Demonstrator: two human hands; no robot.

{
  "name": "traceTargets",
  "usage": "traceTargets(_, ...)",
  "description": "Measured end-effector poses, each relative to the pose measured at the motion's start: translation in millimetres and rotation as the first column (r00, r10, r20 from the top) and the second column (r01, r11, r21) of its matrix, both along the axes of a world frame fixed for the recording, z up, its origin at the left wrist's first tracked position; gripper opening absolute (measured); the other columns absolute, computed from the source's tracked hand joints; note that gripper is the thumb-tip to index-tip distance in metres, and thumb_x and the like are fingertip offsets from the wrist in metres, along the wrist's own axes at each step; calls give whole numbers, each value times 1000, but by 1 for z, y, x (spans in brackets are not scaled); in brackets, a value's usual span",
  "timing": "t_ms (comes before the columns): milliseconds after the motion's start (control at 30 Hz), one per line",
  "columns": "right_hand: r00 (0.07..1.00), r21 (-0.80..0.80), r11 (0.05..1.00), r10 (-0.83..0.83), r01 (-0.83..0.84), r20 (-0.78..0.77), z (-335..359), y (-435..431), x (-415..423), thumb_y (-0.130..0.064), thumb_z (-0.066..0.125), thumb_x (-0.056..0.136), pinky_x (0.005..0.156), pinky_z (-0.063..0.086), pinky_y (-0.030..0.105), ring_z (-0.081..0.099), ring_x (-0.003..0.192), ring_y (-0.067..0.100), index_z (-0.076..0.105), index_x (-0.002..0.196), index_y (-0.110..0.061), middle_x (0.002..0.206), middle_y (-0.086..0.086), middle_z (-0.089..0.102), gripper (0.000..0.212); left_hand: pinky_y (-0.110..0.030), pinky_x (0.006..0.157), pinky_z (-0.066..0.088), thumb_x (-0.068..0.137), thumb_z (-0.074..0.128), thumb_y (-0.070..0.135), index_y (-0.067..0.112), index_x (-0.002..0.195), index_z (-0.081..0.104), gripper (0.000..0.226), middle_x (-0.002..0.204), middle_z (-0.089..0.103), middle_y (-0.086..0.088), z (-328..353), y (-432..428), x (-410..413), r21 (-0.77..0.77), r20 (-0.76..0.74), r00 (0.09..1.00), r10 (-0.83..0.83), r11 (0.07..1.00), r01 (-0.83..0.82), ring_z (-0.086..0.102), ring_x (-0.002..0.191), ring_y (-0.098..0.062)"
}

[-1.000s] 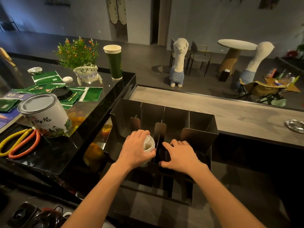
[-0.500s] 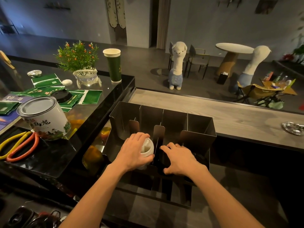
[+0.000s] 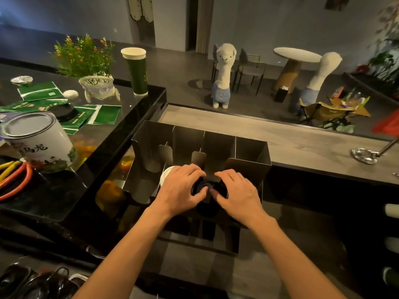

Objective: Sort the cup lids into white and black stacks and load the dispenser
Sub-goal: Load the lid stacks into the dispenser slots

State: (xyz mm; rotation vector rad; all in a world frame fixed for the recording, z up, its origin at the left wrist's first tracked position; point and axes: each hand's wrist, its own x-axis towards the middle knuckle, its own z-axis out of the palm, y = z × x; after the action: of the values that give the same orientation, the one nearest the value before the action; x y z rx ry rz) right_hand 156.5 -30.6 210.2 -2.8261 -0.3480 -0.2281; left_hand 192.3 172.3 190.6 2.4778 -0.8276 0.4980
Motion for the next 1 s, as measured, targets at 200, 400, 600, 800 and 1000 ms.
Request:
traceTargets(200,989,-121,990,-90,76,-116,1,-48,-4,-59,57,91,96,47,29,52,122,12,52,138,-32,135,-9,55,55,-31,112,36,90,66,56,25,144,54,63,143,55,6,9,-31,1,251,-194,980,-47,963,96,51,131,-14)
traceTargets(400,963,-351,936,-63,-35,-262,-10,-59,-8,-61,72,79,110,37,38,41,135,26,28,155,-26,150,6,40,94,-38,117,33,86,76,47,25,157,32,86,158,40,0,10,-53,-3,465,-297,950,92,883,60,41,143,-22)
traceTargets(600,958,-395,914,-26,-93,-286,-5,-61,0,-64,68,81,111,34,40,49,129,31,32,152,-19,142,13,50,91,-37,113,39,82,81,46,23,157,30,94,156,40,0,18,-63,-5,495,-355,917,183,869,19,44,138,-22)
traceTargets(800,961,-424,905,-80,-40,-263,-6,-53,5,-69,55,87,107,36,43,56,121,31,38,145,-13,133,16,58,83,-36,115,40,80,84,38,25,157,31,95,158,38,3,16,-64,-9,482,-393,894,216,876,0,43,141,-20)
traceTargets(1000,957,-419,897,19,-144,-289,-7,-67,5,-67,60,85,110,34,43,49,130,32,27,155,-20,142,16,51,91,-37,114,43,79,84,43,25,157,30,96,157,41,2,15,-65,-16,479,-397,878,266,876,-48,46,140,-20)
